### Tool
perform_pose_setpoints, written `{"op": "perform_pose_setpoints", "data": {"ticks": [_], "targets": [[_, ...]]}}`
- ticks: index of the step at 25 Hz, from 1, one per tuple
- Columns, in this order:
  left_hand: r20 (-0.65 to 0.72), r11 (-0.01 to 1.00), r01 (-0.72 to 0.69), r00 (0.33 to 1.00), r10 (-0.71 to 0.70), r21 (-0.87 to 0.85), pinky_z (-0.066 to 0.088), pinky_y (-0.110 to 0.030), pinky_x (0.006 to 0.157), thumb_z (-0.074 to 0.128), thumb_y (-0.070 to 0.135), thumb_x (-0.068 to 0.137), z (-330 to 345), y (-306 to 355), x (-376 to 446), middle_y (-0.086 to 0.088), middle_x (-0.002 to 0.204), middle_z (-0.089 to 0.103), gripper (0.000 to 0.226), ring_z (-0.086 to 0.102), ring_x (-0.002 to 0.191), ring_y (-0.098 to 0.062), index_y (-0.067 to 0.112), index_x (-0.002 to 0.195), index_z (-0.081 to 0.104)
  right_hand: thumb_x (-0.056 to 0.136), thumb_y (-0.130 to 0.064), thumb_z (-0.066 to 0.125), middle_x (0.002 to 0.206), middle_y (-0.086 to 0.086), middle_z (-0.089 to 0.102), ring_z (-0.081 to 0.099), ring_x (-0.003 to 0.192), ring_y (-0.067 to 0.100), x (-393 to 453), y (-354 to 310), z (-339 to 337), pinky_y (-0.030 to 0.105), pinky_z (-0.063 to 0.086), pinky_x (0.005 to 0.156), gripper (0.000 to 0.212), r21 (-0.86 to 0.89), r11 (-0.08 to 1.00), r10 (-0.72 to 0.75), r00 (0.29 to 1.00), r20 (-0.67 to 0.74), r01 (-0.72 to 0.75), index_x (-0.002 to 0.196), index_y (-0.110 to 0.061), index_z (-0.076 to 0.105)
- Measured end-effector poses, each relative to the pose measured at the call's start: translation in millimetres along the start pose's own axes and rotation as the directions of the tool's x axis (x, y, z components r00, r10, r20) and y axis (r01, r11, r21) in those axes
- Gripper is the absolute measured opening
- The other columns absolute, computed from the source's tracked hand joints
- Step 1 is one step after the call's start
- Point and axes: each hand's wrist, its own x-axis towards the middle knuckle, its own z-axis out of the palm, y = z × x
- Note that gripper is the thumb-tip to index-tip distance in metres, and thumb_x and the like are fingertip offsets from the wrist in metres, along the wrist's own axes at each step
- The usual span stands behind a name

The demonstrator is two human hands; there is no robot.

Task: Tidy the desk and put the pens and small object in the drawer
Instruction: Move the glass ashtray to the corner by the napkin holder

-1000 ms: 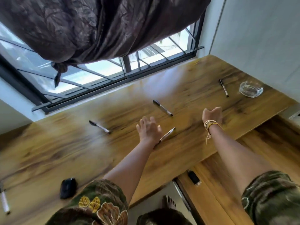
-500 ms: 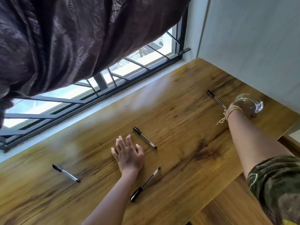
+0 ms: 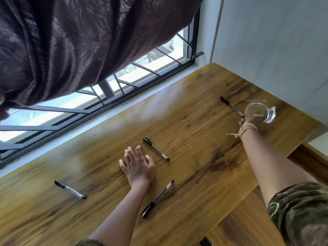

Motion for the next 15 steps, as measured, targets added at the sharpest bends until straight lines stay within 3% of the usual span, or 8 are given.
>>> {"op": "perform_pose_setpoints", "data": {"ticks": [2,3,5,7,10,13,15], "targets": [[0.052,1.0,-0.027,0.998,0.028,-0.016,0.005,-0.055,0.118,0.04,0.043,0.092,-3,-3,0,-0.009,0.152,0.019,0.052,0.012,0.145,-0.028,0.025,0.14,0.029,0.103,-0.041,0.022,0.036,-0.006,0.042,0.038,0.028,0.005,-23,18,-1,0.014,0.031,0.032,0.047,-0.024,0.999,-0.04,0.996,0.085,0.042,0.081,-0.009,0.049],[0.08,0.999,-0.04,0.996,0.043,-0.037,0.003,-0.053,0.119,0.04,0.044,0.092,-6,-6,0,-0.008,0.155,0.016,0.055,0.009,0.147,-0.026,0.026,0.143,0.027,0.103,-0.039,0.024,0.027,-0.008,0.036,0.034,0.023,0.005,-42,29,-1,0.015,0.029,0.03,0.043,-0.046,0.995,-0.079,0.99,0.119,0.085,0.075,-0.012,0.043],[0.148,0.993,-0.057,0.986,0.071,-0.102,-0.002,-0.048,0.119,0.044,0.048,0.092,-14,-17,-4,-0.004,0.16,0.009,0.064,0.004,0.149,-0.022,0.028,0.148,0.023,0.101,-0.027,0.032,0.025,-0.006,0.036,0.033,0.019,0.006,-84,59,-5,0.016,0.027,0.026,0.027,-0.088,0.98,-0.162,0.976,0.142,0.176,0.082,-0.012,0.043],[0.244,0.983,-0.092,0.961,0.129,-0.156,-0.002,-0.044,0.118,0.05,0.047,0.091,-26,-30,-11,0.001,0.162,0.006,0.068,0.003,0.149,-0.019,0.03,0.15,0.022,0.097,-0.02,0.038,0.034,-0.002,0.042,0.034,0.02,0.006,-122,93,-11,0.016,0.027,0.026,0.013,-0.118,0.96,-0.232,0.957,0.176,0.254,0.104,-0.013,0.046],[0.325,0.937,-0.047,0.931,0.167,-0.347,0.02,-0.044,0.118,0.056,0.035,0.092,-48,-48,-23,-0.002,0.158,0.026,0.052,0.028,0.143,-0.02,0.025,0.142,0.043,0.092,-0.018,0.044,0.05,0.008,0.052,0.042,0.025,0.01,-181,153,-17,0.018,0.033,0.029,0.036,-0.178,0.922,-0.293,0.919,0.262,0.344,0.127,-0.017,0.046],[0.32,0.703,0.186,0.945,0.063,-0.687,0.047,-0.035,0.092,0.055,0.018,0.094,-75,-70,-35,-0.016,0.128,0.059,0.034,0.058,0.108,-0.022,0.013,0.127,0.058,0.088,-0.017,0.049,0.049,0.012,0.056,0.047,0.025,0.014,-245,199,-16,0.021,0.038,0.03,0.039,-0.225,0.861,-0.343,0.848,0.404,0.456,0.127,-0.017,0.049],[0.336,0.527,0.288,0.942,-0.004,-0.8,0.047,-0.031,0.072,0.052,0.014,0.095,-95,-105,-49,-0.019,0.111,0.064,0.031,0.058,0.088,-0.022,0.007,0.125,0.058,0.087,-0.02,0.052,0.046,0.011,0.056,0.046,0.024,0.015,-290,227,-15,0.022,0.04,0.029,0.038,-0.263,0.833,-0.284,0.785,0.551,0.486,0.124,-0.017,0.053]]}}
